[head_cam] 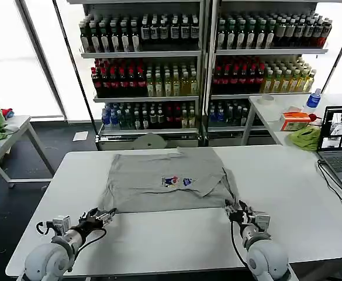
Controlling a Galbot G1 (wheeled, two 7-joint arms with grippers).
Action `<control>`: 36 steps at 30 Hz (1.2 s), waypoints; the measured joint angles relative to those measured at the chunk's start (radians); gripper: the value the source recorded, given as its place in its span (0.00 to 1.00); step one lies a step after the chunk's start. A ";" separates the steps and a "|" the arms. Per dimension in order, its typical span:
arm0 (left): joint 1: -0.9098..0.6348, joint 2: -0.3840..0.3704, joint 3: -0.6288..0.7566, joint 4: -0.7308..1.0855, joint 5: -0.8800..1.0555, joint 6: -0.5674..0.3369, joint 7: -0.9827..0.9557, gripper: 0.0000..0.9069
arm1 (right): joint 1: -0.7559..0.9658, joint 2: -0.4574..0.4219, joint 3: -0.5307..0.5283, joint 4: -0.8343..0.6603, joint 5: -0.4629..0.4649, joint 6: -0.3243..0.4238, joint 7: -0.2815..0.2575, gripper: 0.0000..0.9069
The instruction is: Fold and organize the clothes.
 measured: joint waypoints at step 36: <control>0.118 -0.041 -0.049 -0.078 0.021 -0.024 -0.002 0.01 | -0.126 -0.096 0.006 0.101 0.010 0.023 -0.088 0.00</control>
